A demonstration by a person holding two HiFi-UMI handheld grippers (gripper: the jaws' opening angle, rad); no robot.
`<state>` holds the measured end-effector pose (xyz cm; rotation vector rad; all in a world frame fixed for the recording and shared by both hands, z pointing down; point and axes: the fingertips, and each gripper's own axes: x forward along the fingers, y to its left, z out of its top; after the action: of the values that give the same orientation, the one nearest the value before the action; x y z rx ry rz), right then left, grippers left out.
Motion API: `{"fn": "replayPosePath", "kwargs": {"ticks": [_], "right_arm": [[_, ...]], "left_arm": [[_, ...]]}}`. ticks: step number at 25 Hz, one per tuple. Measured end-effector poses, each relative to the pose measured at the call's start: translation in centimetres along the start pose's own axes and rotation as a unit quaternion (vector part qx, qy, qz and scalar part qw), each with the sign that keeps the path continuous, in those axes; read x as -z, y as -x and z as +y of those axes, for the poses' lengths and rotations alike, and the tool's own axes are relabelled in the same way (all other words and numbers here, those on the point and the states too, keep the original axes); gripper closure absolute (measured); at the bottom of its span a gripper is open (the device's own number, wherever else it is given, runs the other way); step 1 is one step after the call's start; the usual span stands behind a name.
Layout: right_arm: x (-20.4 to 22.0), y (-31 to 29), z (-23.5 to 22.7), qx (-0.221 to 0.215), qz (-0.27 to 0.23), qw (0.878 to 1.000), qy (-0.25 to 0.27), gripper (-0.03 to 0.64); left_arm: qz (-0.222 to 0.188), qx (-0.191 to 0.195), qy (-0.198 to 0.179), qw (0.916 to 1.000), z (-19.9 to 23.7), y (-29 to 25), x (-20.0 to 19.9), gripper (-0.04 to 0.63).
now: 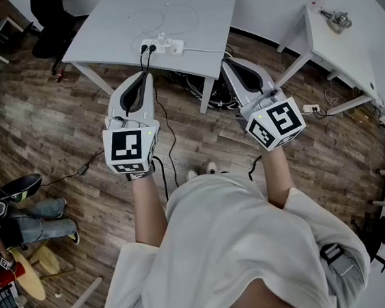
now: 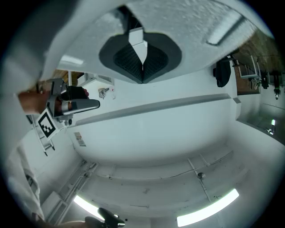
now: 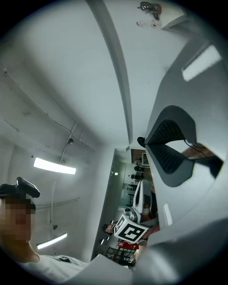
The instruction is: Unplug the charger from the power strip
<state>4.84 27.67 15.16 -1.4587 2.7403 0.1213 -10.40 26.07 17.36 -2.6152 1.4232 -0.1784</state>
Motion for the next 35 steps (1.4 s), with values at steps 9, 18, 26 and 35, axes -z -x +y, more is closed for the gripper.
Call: {"fn": "replayPosePath", "kwargs": {"ticks": [9, 18, 26, 35], "right_arm": [[-1.1, 0.8, -0.6, 0.016, -0.036, 0.998, -0.046, 0.615], [1.2, -0.5, -0.5, 0.023, -0.004, 0.999, -0.036, 0.615], [2.9, -4.3, -3.2, 0.027, -0.001, 0.999, -0.036, 0.615], [5.2, -11.0, -9.5, 0.023, 0.004, 0.999, -0.035, 0.615]], "left_arm": [[0.003, 0.002, 0.021, 0.9998, -0.4, 0.7, 0.5, 0.592], [0.019, 0.012, 0.03, 0.9993, 0.3, -0.2, 2.9, 0.592], [0.027, 0.016, 0.021, 0.9993, 2.3, -4.4, 4.0, 0.592], [0.049, 0.013, 0.031, 0.9982, 5.0, -12.0, 6.3, 0.592]]}}
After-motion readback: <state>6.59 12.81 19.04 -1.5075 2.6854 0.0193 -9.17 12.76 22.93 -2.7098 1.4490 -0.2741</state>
